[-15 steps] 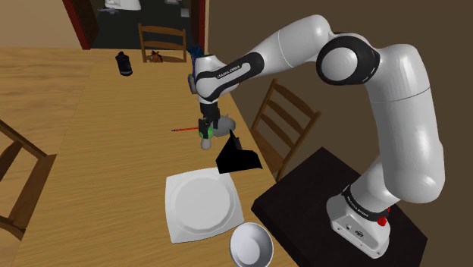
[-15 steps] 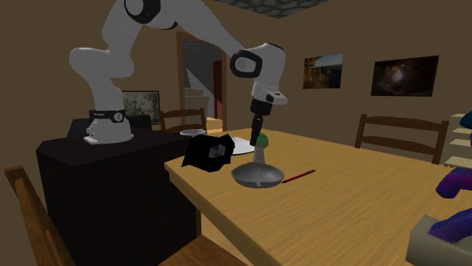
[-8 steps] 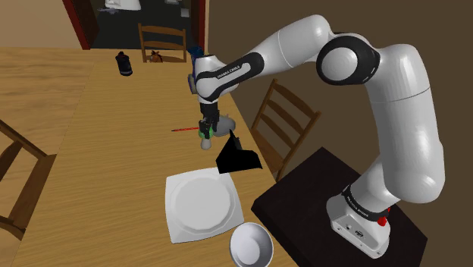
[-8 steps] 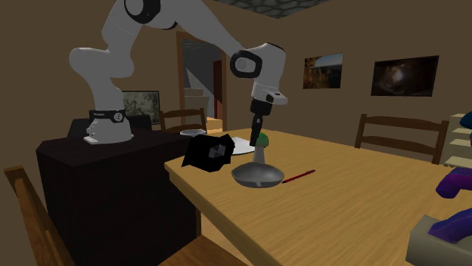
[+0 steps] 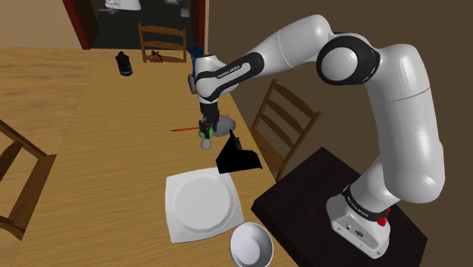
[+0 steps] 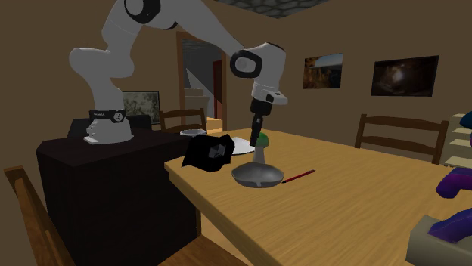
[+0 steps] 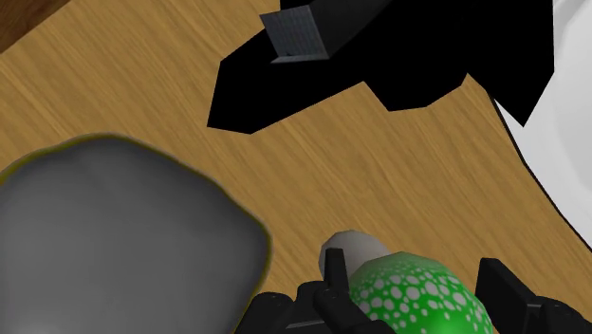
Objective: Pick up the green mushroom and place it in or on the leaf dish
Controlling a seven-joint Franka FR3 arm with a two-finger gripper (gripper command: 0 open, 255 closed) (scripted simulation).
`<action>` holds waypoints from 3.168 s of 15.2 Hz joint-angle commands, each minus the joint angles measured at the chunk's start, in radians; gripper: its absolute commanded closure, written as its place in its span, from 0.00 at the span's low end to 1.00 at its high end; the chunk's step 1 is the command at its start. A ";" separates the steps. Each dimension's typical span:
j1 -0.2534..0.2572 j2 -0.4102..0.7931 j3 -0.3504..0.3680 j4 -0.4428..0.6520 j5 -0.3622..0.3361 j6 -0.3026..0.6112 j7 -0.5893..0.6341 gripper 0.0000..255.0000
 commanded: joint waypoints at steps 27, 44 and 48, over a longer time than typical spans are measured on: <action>-0.062 -0.155 -0.008 0.103 0.009 -0.264 -0.059 1.00; -0.164 -0.037 -0.054 0.295 -0.010 -0.347 -0.201 1.00; -0.126 0.092 -0.053 0.428 -0.092 -0.366 -0.312 0.00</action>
